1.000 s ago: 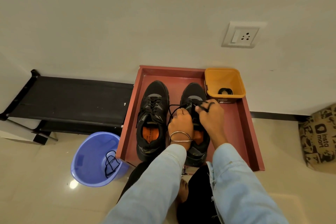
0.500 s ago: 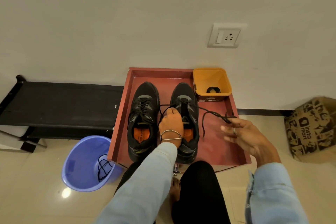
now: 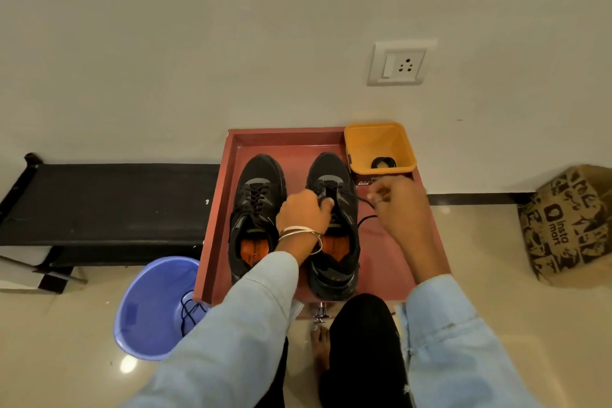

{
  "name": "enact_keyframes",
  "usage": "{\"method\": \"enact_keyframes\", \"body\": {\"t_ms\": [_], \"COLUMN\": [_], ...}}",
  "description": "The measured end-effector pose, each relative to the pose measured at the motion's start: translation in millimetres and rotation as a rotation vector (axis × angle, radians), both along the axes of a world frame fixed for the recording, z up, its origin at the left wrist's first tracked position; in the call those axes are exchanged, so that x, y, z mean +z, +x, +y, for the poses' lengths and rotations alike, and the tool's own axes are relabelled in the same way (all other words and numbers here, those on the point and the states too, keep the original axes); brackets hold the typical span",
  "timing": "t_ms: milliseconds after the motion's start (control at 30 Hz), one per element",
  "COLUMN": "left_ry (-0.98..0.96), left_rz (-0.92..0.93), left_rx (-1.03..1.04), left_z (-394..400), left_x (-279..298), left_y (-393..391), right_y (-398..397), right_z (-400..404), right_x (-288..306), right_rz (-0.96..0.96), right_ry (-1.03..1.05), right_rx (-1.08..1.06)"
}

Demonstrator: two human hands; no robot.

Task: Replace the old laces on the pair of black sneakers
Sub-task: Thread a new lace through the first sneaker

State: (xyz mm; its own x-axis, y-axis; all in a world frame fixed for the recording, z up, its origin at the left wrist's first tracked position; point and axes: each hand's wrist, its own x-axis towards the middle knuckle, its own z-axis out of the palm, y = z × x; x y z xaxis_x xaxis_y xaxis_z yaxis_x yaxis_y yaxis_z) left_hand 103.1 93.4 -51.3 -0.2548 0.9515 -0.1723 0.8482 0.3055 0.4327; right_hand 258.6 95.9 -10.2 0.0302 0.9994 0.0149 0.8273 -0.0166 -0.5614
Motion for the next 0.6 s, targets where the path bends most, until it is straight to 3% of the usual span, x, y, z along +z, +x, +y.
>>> {"method": "enact_keyframes", "body": {"t_ms": [67, 133, 233, 367, 600], "left_ry": [0.179, 0.212, 0.101, 0.117, 0.136], "left_rz": [0.021, 0.013, 0.139, 0.333, 0.417], "left_rx": [-0.049, -0.163, -0.327, -0.338, -0.426], "left_z": [11, 24, 41, 47, 55], "left_x": [5, 4, -8, -18, -17], "left_y": [-1, 2, 3, 11, 16], "right_y": [-18, -31, -44, -51, -49], "right_z": [4, 6, 4, -4, -4], "right_x": [-18, -39, -57, -66, -75], "right_rz": [-0.005, -0.095, -0.195, -0.347, -0.228], "right_ry": [-0.205, -0.279, -0.232, -0.158, -0.19], "right_rx": [0.129, 0.164, 0.113, 0.1, 0.014]}}
